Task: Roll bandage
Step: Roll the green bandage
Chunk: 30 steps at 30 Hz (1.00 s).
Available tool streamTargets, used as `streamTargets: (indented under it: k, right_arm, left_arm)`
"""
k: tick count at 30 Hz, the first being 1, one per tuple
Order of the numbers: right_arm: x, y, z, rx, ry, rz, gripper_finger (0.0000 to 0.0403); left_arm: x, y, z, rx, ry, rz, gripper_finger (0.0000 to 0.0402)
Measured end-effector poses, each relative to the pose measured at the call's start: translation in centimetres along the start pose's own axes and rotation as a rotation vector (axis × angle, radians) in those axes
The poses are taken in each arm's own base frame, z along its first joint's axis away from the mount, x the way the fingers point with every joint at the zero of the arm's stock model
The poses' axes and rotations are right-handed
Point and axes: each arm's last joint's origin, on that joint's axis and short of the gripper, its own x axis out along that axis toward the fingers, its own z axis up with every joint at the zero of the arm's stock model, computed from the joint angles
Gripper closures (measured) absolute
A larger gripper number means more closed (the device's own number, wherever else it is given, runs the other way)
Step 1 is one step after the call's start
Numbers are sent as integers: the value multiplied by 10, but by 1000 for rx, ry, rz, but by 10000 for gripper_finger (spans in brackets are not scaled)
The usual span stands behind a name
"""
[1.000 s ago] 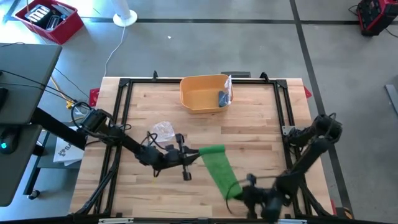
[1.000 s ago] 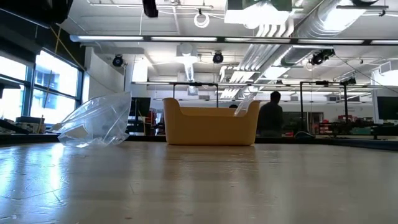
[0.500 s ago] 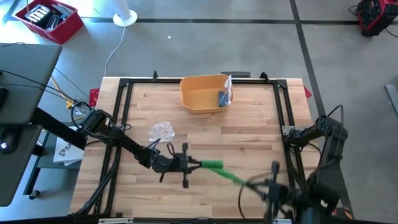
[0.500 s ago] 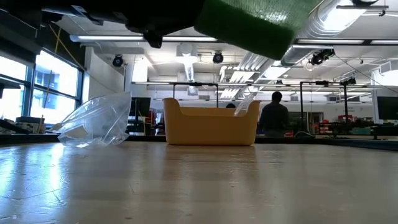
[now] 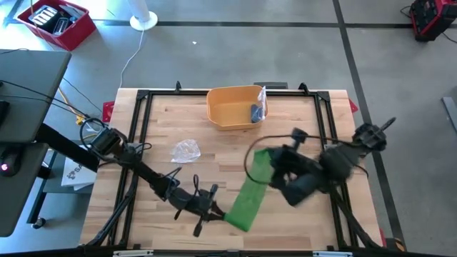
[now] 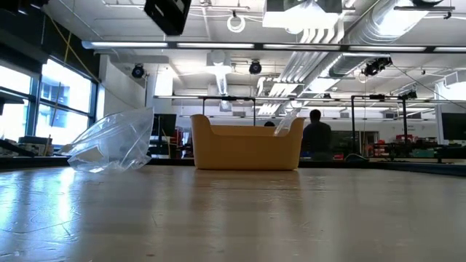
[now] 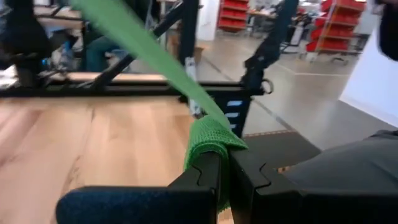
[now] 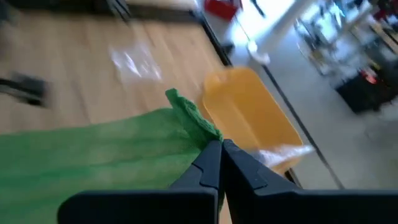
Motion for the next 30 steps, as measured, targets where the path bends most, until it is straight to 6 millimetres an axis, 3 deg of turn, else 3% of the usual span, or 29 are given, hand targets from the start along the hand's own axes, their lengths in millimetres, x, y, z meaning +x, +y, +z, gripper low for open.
streamTargets:
  k: [5, 10, 15, 19, 23, 26, 30]
  right_arm:
    - [59, 22, -25, -37, 187, 1, 403]
    - [110, 71, -84, -34, 284, 121, 403]
    - [140, 108, -138, 116, 200, 242, 402]
    - [148, 116, -154, 132, 140, 295, 375]
    - [144, 105, -146, 91, 150, 253, 311]
    - [130, 89, -131, 33, 157, 235, 264]
    - [94, 66, -114, 17, 133, 239, 230]
  left_arm:
    - [3, -16, 14, 93, -70, -48, 397]
    - [-1, -30, 25, 184, -195, -80, 397]
    - [-3, -33, 30, 188, -249, -84, 397]
    - [-3, -31, 31, 173, -253, -80, 397]
    - [-1, -26, 32, 136, -255, -60, 397]
    - [-1, -24, 32, 123, -260, -35, 397]
    - [-1, -22, 35, 115, -281, -29, 397]
